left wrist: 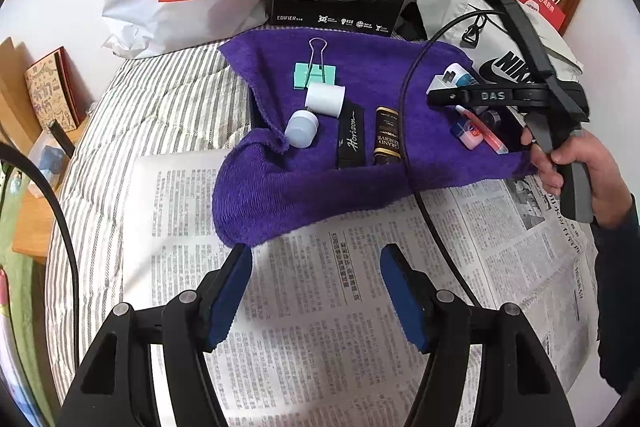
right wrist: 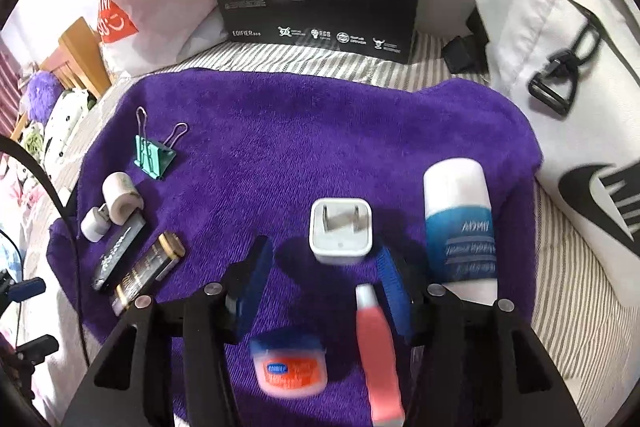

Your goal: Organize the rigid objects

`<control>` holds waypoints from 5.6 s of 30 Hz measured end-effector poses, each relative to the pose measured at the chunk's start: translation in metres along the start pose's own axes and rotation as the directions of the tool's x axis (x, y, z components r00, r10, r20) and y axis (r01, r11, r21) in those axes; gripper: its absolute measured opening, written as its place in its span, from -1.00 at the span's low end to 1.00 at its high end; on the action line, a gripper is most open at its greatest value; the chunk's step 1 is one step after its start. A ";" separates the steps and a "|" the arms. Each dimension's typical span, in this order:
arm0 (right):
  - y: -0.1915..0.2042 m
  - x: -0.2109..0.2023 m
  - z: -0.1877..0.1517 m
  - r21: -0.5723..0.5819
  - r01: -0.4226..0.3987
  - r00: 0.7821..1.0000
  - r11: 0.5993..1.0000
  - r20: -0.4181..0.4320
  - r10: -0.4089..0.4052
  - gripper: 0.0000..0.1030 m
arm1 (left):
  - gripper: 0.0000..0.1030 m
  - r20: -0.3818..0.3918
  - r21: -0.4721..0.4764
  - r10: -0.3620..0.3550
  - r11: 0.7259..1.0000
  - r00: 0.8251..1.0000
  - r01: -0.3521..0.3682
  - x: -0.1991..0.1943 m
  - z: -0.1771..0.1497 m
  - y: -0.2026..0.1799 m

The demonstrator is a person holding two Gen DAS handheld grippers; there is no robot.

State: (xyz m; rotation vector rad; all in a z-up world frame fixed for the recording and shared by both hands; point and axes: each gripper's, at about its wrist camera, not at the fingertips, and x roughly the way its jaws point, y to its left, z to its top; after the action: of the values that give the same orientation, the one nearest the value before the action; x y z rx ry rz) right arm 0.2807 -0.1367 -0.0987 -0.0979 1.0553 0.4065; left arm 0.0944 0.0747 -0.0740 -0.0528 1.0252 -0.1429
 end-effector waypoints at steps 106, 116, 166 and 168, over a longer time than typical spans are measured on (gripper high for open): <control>0.010 -0.244 -0.208 0.217 0.139 0.965 0.966 0.188 -0.181 1.00 | 0.89 0.182 -0.064 0.169 0.985 0.969 -0.160 -0.123 -0.043 -0.113; 0.011 -0.245 -0.209 0.218 0.140 0.965 0.966 0.189 -0.182 1.00 | 0.89 0.188 -0.056 0.175 0.984 0.966 -0.168 -0.127 -0.042 -0.112; 0.009 -0.250 -0.210 0.229 0.144 0.965 0.963 0.182 -0.188 1.00 | 0.92 0.195 -0.045 0.173 0.985 0.965 -0.168 -0.132 -0.040 -0.121; 0.009 -0.250 -0.211 0.228 0.144 0.965 0.963 0.181 -0.187 1.00 | 0.92 0.194 -0.044 0.174 0.985 0.965 -0.169 -0.132 -0.040 -0.122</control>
State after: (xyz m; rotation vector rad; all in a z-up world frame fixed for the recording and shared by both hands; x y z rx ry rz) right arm -0.0027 -0.2549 0.0129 0.0456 0.8768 0.1446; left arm -0.0184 -0.0257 0.0302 -0.0027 0.8290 0.0345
